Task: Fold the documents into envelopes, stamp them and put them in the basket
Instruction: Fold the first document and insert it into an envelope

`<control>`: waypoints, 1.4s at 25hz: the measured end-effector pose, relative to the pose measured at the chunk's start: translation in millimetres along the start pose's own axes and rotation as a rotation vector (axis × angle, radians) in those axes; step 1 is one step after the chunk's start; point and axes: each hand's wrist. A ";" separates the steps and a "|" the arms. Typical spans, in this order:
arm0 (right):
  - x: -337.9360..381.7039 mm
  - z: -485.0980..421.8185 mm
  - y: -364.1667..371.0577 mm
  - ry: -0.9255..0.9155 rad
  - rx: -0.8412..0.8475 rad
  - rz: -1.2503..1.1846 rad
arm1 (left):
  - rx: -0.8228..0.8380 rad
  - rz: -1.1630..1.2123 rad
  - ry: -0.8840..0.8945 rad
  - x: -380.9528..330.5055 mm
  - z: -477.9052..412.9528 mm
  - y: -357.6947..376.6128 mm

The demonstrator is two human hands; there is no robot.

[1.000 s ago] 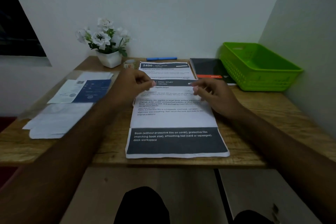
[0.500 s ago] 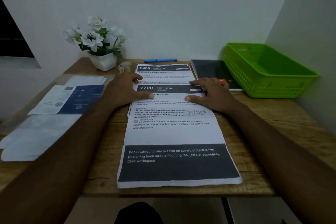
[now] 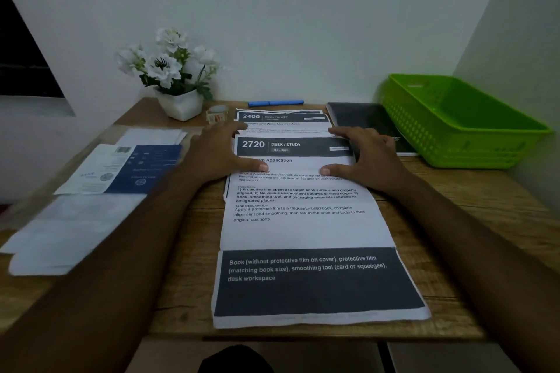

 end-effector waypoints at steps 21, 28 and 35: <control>-4.1 11.9 -20.4 -0.195 0.176 -0.448 | 0.400 0.334 0.149 -11.0 9.6 -33.0; -2.5 14.3 -28.4 -0.218 0.358 -0.392 | 0.378 0.263 0.153 -17.4 11.0 -28.3; 5.8 19.3 -33.9 -0.167 0.376 -0.406 | 0.378 0.165 0.206 -15.1 7.8 -17.3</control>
Point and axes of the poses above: each hand's wrist, its own z-axis away from the middle knuckle, its own y-axis out of the palm, x = y × z, and after that the axes turned 3 degrees about y, right-handed
